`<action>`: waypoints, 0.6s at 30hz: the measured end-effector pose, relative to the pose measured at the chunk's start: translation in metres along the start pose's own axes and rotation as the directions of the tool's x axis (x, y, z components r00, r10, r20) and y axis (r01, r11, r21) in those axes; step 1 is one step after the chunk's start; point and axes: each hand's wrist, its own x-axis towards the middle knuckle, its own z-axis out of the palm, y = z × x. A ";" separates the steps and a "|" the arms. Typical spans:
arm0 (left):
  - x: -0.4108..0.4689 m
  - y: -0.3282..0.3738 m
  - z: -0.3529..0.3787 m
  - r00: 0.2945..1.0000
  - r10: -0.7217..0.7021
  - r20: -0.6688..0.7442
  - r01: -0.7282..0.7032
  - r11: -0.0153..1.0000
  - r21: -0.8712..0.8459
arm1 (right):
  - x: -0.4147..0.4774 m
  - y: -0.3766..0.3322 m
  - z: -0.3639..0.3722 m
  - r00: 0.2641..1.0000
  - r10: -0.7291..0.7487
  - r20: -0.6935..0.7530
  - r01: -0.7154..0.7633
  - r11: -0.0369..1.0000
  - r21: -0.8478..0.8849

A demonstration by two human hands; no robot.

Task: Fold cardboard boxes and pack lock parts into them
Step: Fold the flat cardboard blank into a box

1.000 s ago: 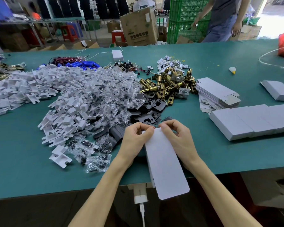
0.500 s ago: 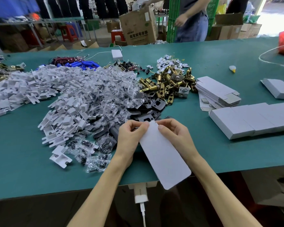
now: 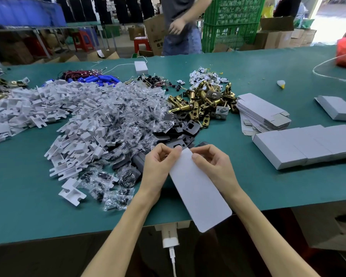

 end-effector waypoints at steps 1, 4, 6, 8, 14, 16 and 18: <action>0.000 -0.001 0.000 1.000 0.024 0.017 -0.024 1.000 0.014 | 0.000 0.000 0.000 1.000 0.002 0.001 -0.002 1.000 0.004; -0.001 -0.001 -0.001 0.998 0.040 0.048 -0.041 0.999 0.035 | -0.001 -0.002 0.001 1.000 0.002 0.000 -0.002 1.000 0.005; -0.002 0.000 0.000 0.998 0.026 0.053 -0.028 0.999 0.030 | -0.001 -0.002 0.001 1.000 -0.002 -0.004 0.002 1.000 0.010; -0.002 0.000 0.000 0.999 0.011 0.041 -0.012 1.000 0.017 | -0.001 -0.002 0.001 1.000 -0.004 -0.002 0.004 1.000 0.006; -0.002 -0.001 0.000 0.999 -0.037 0.018 0.037 0.999 -0.014 | 0.000 -0.001 0.002 1.000 -0.007 0.011 0.007 1.000 -0.003; -0.003 -0.001 0.001 0.999 -0.036 0.025 0.036 0.999 -0.024 | 0.000 0.000 0.002 1.000 -0.006 0.009 0.006 1.000 -0.030; -0.003 0.000 0.001 0.999 -0.039 0.035 0.040 0.999 -0.036 | 0.001 0.000 0.002 1.000 -0.009 0.012 0.010 0.998 -0.063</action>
